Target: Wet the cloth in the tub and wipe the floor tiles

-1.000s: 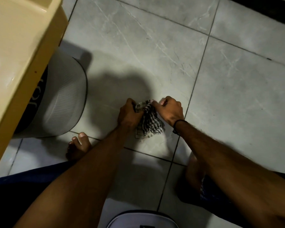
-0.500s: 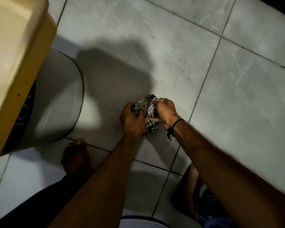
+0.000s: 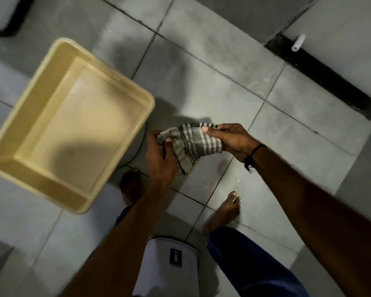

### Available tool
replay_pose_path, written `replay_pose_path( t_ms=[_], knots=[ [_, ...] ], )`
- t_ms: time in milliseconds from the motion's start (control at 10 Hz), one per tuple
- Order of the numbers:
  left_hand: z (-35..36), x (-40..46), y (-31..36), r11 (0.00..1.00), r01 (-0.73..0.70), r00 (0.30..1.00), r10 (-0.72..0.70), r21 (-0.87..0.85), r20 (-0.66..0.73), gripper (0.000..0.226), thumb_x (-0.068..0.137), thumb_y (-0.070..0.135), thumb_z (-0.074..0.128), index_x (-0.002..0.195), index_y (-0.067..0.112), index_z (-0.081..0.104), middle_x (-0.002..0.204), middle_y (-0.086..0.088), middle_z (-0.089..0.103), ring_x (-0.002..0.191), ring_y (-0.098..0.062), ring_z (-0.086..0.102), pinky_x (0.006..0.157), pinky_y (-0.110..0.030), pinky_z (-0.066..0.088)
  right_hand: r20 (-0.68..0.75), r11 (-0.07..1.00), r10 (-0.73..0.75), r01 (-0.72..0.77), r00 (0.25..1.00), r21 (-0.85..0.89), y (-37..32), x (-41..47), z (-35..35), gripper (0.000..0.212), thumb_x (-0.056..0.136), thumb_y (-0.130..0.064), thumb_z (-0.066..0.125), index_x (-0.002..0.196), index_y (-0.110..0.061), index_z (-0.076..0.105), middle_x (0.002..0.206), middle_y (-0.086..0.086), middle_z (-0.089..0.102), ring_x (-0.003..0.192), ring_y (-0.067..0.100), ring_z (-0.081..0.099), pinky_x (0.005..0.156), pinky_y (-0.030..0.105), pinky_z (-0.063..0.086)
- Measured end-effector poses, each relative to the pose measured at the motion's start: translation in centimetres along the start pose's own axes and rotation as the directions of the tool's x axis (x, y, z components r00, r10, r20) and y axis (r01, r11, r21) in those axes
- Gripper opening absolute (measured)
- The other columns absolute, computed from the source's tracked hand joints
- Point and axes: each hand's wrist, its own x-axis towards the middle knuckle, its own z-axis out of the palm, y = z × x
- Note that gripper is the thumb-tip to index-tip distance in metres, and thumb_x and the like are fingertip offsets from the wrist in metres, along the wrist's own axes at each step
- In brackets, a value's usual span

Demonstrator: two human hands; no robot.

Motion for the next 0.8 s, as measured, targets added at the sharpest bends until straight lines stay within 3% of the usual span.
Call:
replay_pose_path(
  t_ms=[100,200,300,400,500,600,700,800],
  knots=[
    [-4.1,0.0,3.1,0.997,0.061,0.995,-0.064,-0.052,-0.071,0.024,0.1,0.014,0.05,0.119,0.001,0.05,0.108,-0.01,0.063,0.102,-0.03,0.063,0.091,-0.054,0.054,0.242,0.996,0.061,-0.041,0.968,-0.083,-3.7,-3.3,2.6,0.035,0.079,-0.009,0.085,0.11,0.004,0.076,0.116,0.024,0.076,0.111,0.035,0.073,0.097,0.042,0.06],
    [-11.3,1.4,5.0,0.988,0.127,0.979,-0.139,-0.083,-0.149,0.022,0.099,0.022,0.051,0.118,0.013,0.051,0.099,0.011,0.064,0.095,-0.014,0.066,0.088,-0.051,0.058,0.374,0.976,0.101,-0.018,0.922,-0.219,-8.1,-5.6,9.1,0.029,0.082,0.001,0.08,0.11,0.004,0.074,0.117,0.025,0.074,0.109,0.034,0.071,0.098,0.042,0.059],
    [-15.9,2.7,4.4,0.968,0.222,0.956,-0.239,-0.113,-0.168,0.02,0.097,0.027,0.054,0.116,0.026,0.05,0.101,0.016,0.065,0.094,-0.006,0.067,0.089,-0.048,0.06,0.357,0.938,0.029,0.098,0.934,-0.333,-10.2,-5.3,14.5,0.033,0.086,0.0,0.077,0.118,0.0,0.072,0.12,0.022,0.073,0.113,0.033,0.07,0.098,0.042,0.059],
    [-19.8,4.4,2.3,0.928,0.321,0.924,-0.351,-0.19,-0.151,0.02,0.097,0.027,0.056,0.115,0.028,0.048,0.111,0.0,0.067,0.103,-0.017,0.068,0.09,-0.052,0.06,0.337,0.785,-0.082,0.268,0.938,-0.558,-11.5,-3.9,20.4,0.043,0.091,-0.011,0.073,0.132,-0.005,0.065,0.131,0.017,0.07,0.122,0.033,0.066,0.106,0.041,0.053],
    [-23.2,6.9,-1.3,0.888,0.406,0.885,-0.441,-0.216,-0.151,0.02,0.099,0.023,0.057,0.114,0.023,0.044,0.117,-0.01,0.064,0.107,-0.028,0.066,0.091,-0.052,0.059,0.39,0.371,-0.27,0.468,0.881,-0.802,-12.1,-0.9,27.6,0.043,0.094,-0.03,0.067,0.134,-0.016,0.061,0.129,0.016,0.069,0.122,0.036,0.062,0.1,0.037,0.05],
    [-24.0,8.1,-3.7,0.876,0.451,0.865,-0.476,-0.17,-0.159,0.023,0.099,0.022,0.056,0.117,0.018,0.043,0.118,-0.014,0.064,0.102,-0.027,0.065,0.084,-0.043,0.06,0.412,0.202,-0.314,0.484,0.855,-0.851,-11.6,0.7,30.4,0.047,0.094,-0.036,0.063,0.138,-0.021,0.055,0.132,0.017,0.066,0.125,0.038,0.058,0.099,0.041,0.048],
    [-24.7,10.2,-6.3,0.873,0.487,0.861,-0.484,-0.021,-0.157,0.032,0.098,0.02,0.058,0.125,0.012,0.043,0.123,-0.019,0.064,0.098,-0.024,0.063,0.079,-0.036,0.057,0.36,0.236,-0.373,0.462,0.855,-0.855,-11.3,2.6,32.0,0.034,0.09,-0.022,0.058,0.123,-0.025,0.059,0.121,0.017,0.068,0.116,0.039,0.06,0.092,0.04,0.051],
    [-25.4,10.9,-6.5,0.879,0.451,0.885,-0.42,0.153,-0.2,0.037,0.095,0.018,0.06,0.128,0.009,0.044,0.126,-0.019,0.062,0.106,-0.029,0.064,0.09,-0.041,0.057,0.254,0.386,-0.427,0.429,0.868,-0.817,-12.0,2.9,31.6,0.028,0.088,-0.014,0.058,0.114,-0.023,0.064,0.112,0.015,0.072,0.108,0.035,0.065,0.092,0.04,0.055]
  ],
)
